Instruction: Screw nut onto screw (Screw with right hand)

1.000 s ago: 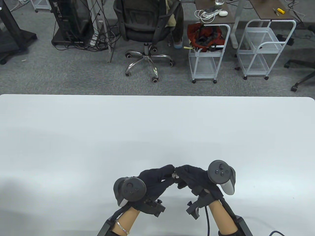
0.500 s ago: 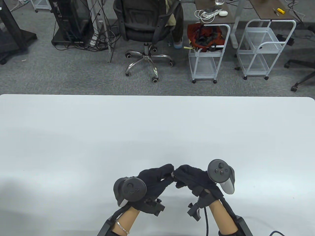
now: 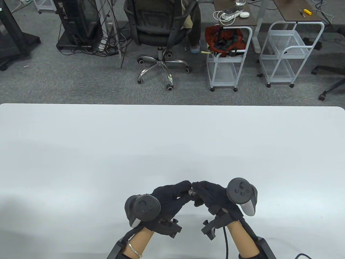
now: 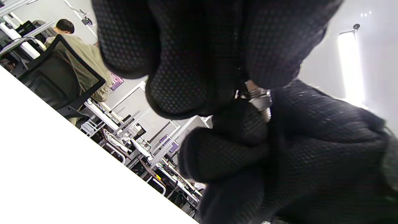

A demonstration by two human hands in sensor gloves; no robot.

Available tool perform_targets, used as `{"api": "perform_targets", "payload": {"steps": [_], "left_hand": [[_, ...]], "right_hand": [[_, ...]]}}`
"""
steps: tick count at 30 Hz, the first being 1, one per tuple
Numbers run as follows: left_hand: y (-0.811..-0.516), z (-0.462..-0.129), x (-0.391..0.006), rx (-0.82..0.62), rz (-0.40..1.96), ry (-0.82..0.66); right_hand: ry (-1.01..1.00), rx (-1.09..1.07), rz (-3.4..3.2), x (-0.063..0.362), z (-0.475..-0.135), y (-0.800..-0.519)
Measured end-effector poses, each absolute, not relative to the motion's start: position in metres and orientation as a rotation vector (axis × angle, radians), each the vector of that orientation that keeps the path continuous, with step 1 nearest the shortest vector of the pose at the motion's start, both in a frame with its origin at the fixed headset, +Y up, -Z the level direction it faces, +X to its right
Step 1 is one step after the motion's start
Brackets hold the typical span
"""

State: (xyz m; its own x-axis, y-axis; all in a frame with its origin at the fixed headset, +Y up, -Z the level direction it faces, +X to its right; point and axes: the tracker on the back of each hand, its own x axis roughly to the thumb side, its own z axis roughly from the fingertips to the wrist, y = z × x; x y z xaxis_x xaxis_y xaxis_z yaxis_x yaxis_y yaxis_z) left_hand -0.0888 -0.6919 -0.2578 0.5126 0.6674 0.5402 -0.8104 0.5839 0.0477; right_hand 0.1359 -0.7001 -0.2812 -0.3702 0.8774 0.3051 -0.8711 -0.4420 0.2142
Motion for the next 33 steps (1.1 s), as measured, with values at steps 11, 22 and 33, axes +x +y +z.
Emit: {"api": "perform_targets", "payload": {"steps": [11, 22, 33], "left_hand": [[-0.6926, -0.2586, -0.0901, 0.302, 0.944, -0.503], [-0.6930, -0.2584, -0.0910, 0.322, 0.907, -0.500], [-0.6918, -0.2577, -0.0915, 0.329, 0.916, -0.506]], "right_hand": [[0.065, 0.473, 1.977, 0.1352, -0.2810, -0.6988], [0.029, 0.461, 1.987, 0.1321, -0.2800, -0.7015], [0.051, 0.499, 1.998, 0.1331, -0.2796, -0.6971]]}}
